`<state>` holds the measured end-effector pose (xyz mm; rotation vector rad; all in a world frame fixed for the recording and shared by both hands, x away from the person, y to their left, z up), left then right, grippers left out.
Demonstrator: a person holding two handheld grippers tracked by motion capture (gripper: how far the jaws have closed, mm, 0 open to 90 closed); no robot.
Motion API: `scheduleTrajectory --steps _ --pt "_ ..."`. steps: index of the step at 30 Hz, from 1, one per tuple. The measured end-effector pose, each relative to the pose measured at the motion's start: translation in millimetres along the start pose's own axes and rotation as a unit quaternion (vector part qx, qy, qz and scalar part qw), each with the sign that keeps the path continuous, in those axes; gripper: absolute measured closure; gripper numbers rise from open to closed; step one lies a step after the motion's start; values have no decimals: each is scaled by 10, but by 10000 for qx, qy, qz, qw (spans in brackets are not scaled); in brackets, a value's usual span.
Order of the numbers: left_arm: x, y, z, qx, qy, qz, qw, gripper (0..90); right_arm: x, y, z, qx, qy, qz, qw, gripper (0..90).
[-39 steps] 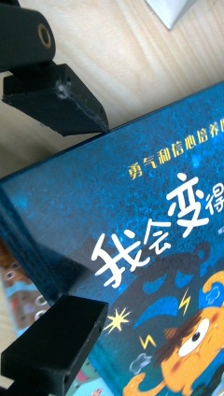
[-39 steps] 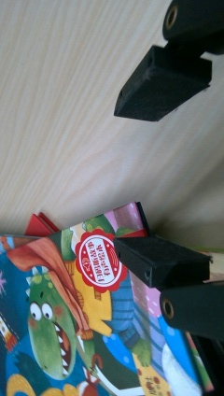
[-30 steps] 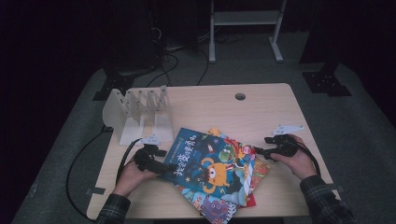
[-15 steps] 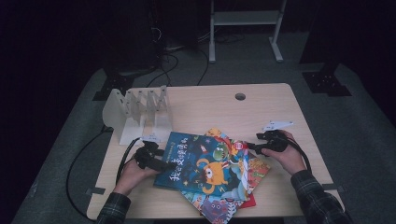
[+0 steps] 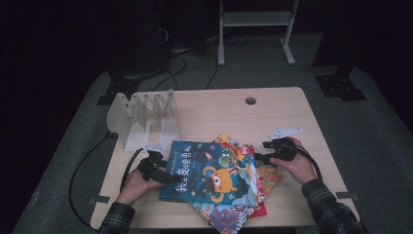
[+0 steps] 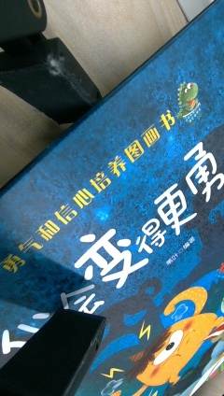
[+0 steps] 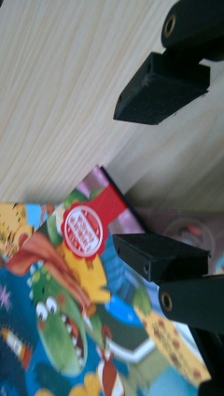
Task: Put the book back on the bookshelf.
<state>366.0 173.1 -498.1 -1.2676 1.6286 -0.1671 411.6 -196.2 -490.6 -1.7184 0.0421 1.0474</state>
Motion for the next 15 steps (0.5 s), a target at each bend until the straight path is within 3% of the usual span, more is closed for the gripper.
scheduleTrajectory --steps 4,9,15 --pt "-2 4 -9 -5 -1 44 10000 23 -54 4 100 -121 -246 -3 9996 317" --pt "-14 13 -8 -4 4 47 10000 23 -176 77 242 -407 -640 65 9971 477" --pt "-19 17 -9 -19 2 65 10000 23 -284 179 343 -488 -1166 204 9918 700"
Point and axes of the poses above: each handheld gripper's, and its own axes: x roughly forward along the jaws, y roughly out of its underside, z roughly to its left, the point moved 6 cm from there along x, roughly forward along the jaws, and after that the axes turned 10 degrees about y, right-handed, at the moved point
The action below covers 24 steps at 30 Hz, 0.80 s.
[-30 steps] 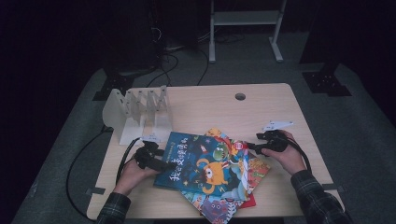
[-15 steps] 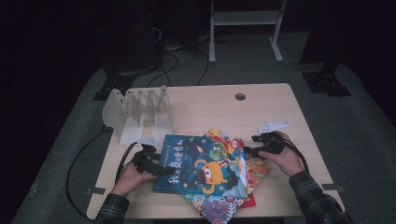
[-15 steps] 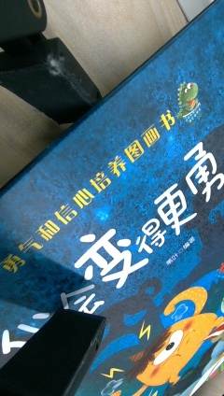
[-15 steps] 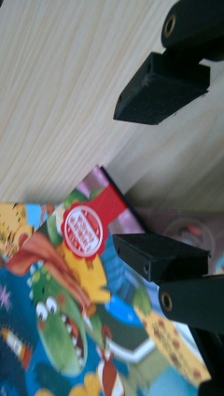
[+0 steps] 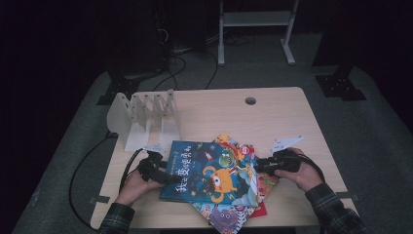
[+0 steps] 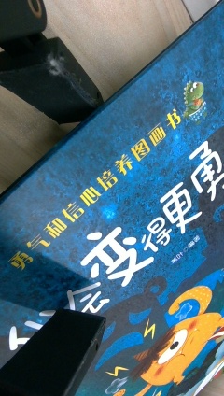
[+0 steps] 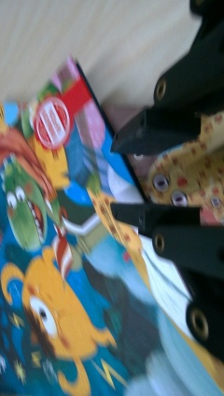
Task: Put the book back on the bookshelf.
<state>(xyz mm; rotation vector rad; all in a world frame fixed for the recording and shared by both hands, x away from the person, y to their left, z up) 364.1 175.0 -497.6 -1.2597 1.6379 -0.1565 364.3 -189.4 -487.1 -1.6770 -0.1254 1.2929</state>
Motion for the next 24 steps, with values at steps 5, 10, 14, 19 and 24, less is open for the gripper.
scheduleTrajectory --steps 5,10,14,19,24 --pt "27 -1 -11 -13 102 -9 9999 23 -2 30 43 -69 -161 87 9998 828" --pt "19 14 -1 -97 156 84 9998 5 15 30 118 -140 -325 125 9993 889" --pt "-11 38 -5 -116 184 166 9996 5 22 24 186 -195 -466 167 9986 891" --pt "-28 43 -23 -93 142 209 9996 5 13 29 237 -246 -462 185 9985 891" --pt "-58 19 -68 -60 93 259 9996 6 -4 49 282 -292 -404 164 9986 892"
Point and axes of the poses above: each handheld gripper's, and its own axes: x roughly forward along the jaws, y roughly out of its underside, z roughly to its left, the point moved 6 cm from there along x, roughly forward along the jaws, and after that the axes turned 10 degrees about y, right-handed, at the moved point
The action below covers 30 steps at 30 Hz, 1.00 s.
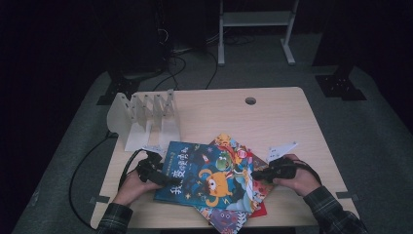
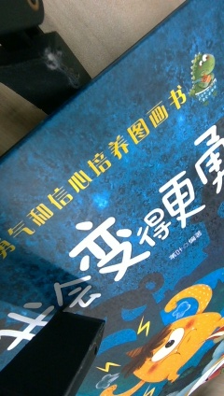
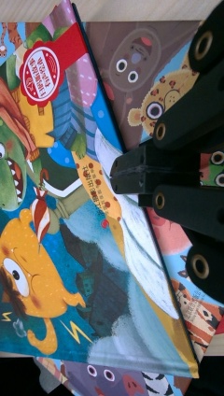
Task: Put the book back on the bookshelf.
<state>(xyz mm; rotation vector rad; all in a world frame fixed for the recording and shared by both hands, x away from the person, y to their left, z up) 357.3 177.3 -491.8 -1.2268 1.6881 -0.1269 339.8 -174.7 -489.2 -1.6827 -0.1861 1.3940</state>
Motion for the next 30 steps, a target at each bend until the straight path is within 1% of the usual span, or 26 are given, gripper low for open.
scheduleTrajectory --steps 3,5,8,11,13,17,20,22,24,30 --pt "-46 -41 -52 114 -37 -74 9999 6 -5 -2 9 -26 -25 50 10000 891" --pt "-84 -82 -101 183 -62 -190 9996 6 -10 1 13 -18 -54 72 10000 891" --pt "-143 -138 -162 282 -32 -353 9990 6 -12 0 16 -26 -67 93 9999 892" --pt "-185 -177 -206 367 -19 -411 9985 6 -13 2 14 -25 -89 111 9999 892" --pt "-206 -199 -236 399 -17 -468 9981 6 -14 0 17 -9 -93 123 9999 892" --pt "-258 -251 -289 445 61 -613 9971 8 -13 -1 17 -2 -105 137 9999 891" --pt "-285 -286 -318 477 86 -656 9967 8 -12 -5 8 29 -133 169 9998 888" --pt "-298 -308 -336 502 90 -684 9964 9 -11 -15 -7 73 -122 184 9997 856" --pt "-317 -337 -363 516 113 -736 9959 9 -7 -20 -14 69 -148 201 9997 865" --pt "-377 -441 -466 683 142 -848 9940 11 -10 -20 -7 60 -152 225 9996 875"
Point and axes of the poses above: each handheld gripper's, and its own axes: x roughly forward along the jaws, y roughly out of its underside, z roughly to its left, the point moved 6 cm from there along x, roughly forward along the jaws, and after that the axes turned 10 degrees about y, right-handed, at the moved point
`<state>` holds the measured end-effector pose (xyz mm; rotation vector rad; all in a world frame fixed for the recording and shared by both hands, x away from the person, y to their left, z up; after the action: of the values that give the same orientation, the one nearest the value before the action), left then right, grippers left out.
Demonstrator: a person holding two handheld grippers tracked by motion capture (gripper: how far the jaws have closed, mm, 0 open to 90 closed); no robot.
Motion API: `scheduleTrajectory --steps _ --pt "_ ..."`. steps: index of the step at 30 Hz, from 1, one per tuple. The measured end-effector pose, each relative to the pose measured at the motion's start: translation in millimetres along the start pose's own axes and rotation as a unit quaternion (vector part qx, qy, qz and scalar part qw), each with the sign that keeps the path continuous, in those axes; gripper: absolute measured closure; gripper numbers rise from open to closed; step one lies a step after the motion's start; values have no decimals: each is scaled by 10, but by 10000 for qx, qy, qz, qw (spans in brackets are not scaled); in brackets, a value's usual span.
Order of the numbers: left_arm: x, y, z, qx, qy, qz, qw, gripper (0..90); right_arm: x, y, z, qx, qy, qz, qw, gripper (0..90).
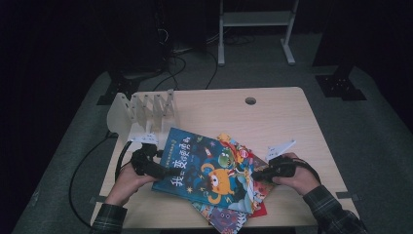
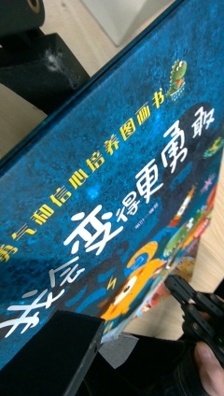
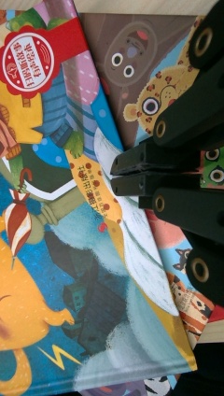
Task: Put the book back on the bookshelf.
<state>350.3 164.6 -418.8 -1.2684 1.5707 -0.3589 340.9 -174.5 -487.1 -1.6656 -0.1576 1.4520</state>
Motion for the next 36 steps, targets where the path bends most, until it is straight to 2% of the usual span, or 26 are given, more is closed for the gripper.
scheduleTrajectory --steps 6,14,19,25,29,33,36 --pt "-25 -116 -82 114 18 -46 9999 11 0 0 3 3 -2 11 10000 877" --pt "-34 -268 -120 94 -37 -52 9999 17 12 -16 8 -22 -15 33 10000 880" --pt "-88 -407 -157 58 44 -97 9999 66 32 -38 23 -109 -27 46 9999 882" --pt "-141 -541 -169 -67 186 -147 9997 149 38 -48 32 -129 -54 80 9999 888" --pt "-167 -629 -182 -128 222 -86 9996 205 43 -53 37 -153 -69 81 9998 892" --pt "-202 -718 -184 -113 199 -58 9997 323 45 -54 49 -192 -82 98 9997 892" --pt "-216 -784 -174 -230 159 -53 9996 387 55 -61 74 -229 -138 94 9996 892"
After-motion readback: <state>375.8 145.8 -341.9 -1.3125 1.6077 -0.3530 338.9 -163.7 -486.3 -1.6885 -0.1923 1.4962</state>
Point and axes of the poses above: each handheld gripper's, and its own axes: x roughly forward along the jaws, y roughly out of its underside, z roughly to its left, the point moved 6 cm from there along x, roughly forward along the jaws, and after that the axes turned 10 degrees about y, right-handed, at the moved point
